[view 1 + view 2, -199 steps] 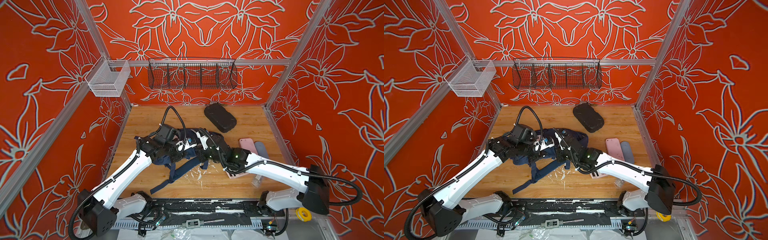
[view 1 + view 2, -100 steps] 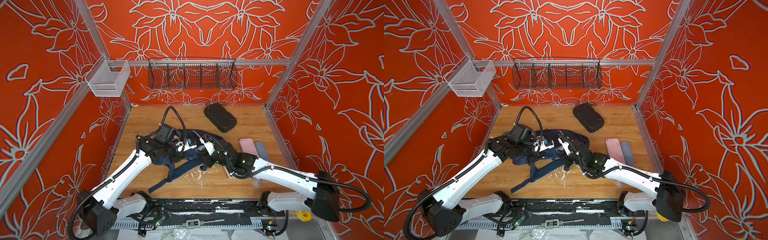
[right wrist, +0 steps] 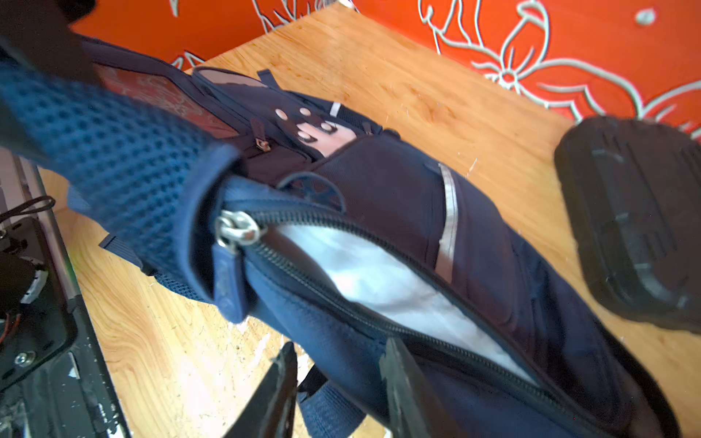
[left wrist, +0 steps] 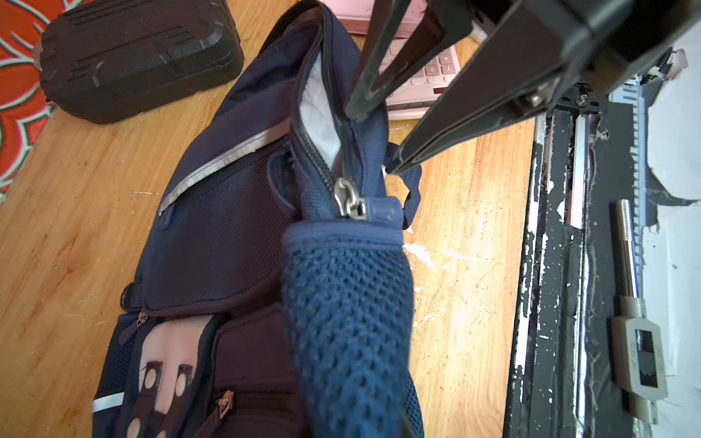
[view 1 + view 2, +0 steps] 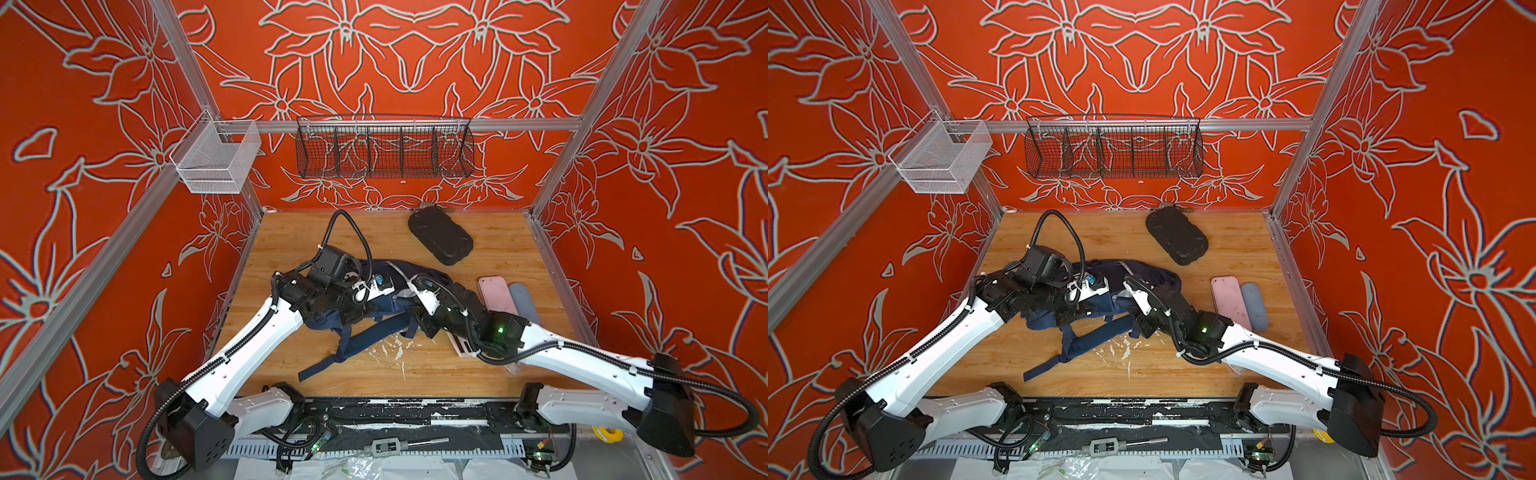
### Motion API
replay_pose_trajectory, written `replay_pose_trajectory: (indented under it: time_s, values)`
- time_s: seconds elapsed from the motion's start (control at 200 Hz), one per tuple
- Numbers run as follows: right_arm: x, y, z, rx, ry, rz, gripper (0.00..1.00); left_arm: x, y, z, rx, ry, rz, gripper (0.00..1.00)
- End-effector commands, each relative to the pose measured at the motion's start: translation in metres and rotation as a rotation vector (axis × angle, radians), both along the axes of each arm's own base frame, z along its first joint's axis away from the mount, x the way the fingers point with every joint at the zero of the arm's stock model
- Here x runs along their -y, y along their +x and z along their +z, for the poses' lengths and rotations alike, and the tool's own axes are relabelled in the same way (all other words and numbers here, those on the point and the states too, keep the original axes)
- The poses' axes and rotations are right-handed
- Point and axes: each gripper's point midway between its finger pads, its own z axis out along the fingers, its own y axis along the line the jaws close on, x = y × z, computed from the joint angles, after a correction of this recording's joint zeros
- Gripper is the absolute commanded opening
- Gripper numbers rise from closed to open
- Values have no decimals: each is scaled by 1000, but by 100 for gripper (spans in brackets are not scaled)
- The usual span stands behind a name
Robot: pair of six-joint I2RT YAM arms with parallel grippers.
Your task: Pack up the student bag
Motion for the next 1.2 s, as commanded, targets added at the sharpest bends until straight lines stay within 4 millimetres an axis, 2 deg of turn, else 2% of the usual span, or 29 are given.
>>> replay_pose_trajectory:
  time_s: [0.0,0.065,0.26,0.42,0.515,0.635,0.741,0.921,0.991,1.031,1.106,1.196]
  values:
    - [-17,-10,15,70,41,134,40,19,2,34,68,-119,-76,0]
    - [-25,-13,21,71,69,169,39,19,3,34,68,-119,-77,0]
    - [-29,-18,36,50,182,170,31,20,4,34,86,-116,-83,0]
    - [-34,-15,21,-13,172,149,25,20,4,35,93,-117,-89,0]
    - [-34,-8,11,-44,144,106,25,20,3,35,90,-119,-92,0]
    - [-41,-8,14,-50,171,124,26,20,2,35,90,-119,-93,0]
    - [-47,-10,13,-68,190,144,35,20,2,35,88,-115,-91,0]
    - [-57,-10,15,-98,229,158,45,20,2,33,94,-111,-89,0]
    - [-56,-4,9,-119,214,113,45,20,2,32,93,-112,-91,0]
    - [-56,0,4,-131,196,90,41,20,2,32,93,-114,-90,0]
    - [-53,7,-4,-138,167,43,17,22,1,33,92,-118,-94,0]
    - [-46,14,-10,-131,137,-7,2,20,1,35,97,-119,-90,0]
